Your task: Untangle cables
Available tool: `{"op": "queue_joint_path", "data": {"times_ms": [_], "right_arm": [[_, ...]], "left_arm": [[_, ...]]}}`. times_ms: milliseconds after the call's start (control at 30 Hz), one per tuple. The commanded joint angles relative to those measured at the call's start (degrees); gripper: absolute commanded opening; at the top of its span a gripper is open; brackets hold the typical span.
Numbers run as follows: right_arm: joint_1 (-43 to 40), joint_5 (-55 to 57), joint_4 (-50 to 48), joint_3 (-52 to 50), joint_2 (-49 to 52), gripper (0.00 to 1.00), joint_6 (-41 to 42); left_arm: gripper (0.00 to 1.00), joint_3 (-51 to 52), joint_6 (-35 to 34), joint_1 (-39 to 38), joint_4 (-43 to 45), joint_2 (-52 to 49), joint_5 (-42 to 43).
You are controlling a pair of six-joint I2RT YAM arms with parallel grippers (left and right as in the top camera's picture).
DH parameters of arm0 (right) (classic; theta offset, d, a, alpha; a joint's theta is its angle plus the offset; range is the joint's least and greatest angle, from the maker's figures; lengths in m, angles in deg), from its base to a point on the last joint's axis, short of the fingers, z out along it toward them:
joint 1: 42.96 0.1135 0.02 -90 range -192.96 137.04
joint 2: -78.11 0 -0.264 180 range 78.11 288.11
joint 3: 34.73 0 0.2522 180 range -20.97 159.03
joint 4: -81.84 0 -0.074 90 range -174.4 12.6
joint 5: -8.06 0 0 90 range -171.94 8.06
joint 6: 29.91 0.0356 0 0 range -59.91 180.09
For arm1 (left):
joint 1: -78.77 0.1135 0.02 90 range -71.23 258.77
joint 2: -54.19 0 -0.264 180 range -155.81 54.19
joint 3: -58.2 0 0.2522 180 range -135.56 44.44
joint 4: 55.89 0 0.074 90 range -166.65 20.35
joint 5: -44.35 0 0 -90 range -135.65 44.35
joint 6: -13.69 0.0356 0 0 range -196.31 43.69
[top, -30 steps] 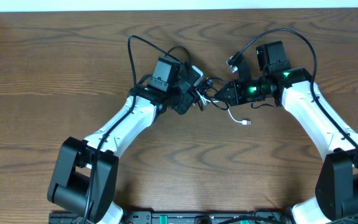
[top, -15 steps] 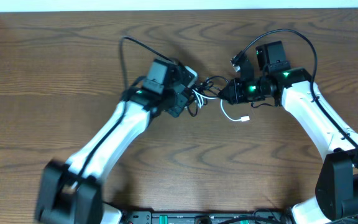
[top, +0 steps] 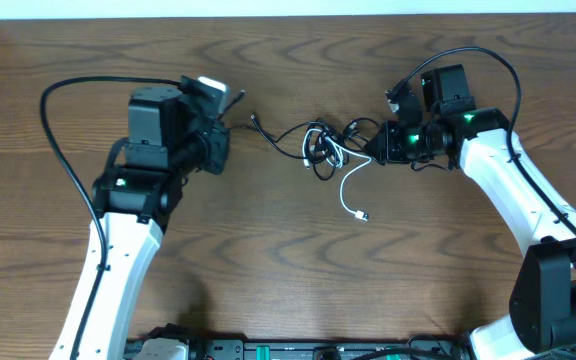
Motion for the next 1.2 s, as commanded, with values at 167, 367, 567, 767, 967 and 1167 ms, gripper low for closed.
{"op": "queue_joint_path", "data": {"times_ms": [167, 367, 567, 767, 967, 1167], "right_arm": [[0.02, -0.61, 0.81, 0.24, -0.5, 0.01, 0.5], [0.02, -0.61, 0.81, 0.24, -0.5, 0.01, 0.5], [0.02, -0.63, 0.79, 0.24, -0.5, 0.01, 0.48], [0.02, -1.01, 0.79, 0.24, -0.5, 0.01, 0.48], [0.02, -1.01, 0.79, 0.24, -0.5, 0.01, 0.48], [0.02, -1.01, 0.79, 0.24, -0.5, 0.01, 0.48]], "left_arm": [[0.72, -0.48, -16.37, 4.87, 7.65, -1.79, -10.38], [0.73, -0.48, -20.24, 3.93, 14.19, -2.12, 8.39], [0.73, -0.48, -20.55, -1.14, 15.47, -7.52, 22.21], [0.73, -0.48, -20.57, -5.44, 15.82, -17.03, 23.17], [0.72, -0.48, -30.69, -6.97, 20.11, -25.38, 26.97], [0.72, -0.48, -57.02, -6.99, 27.85, -30.95, 27.19]]}}
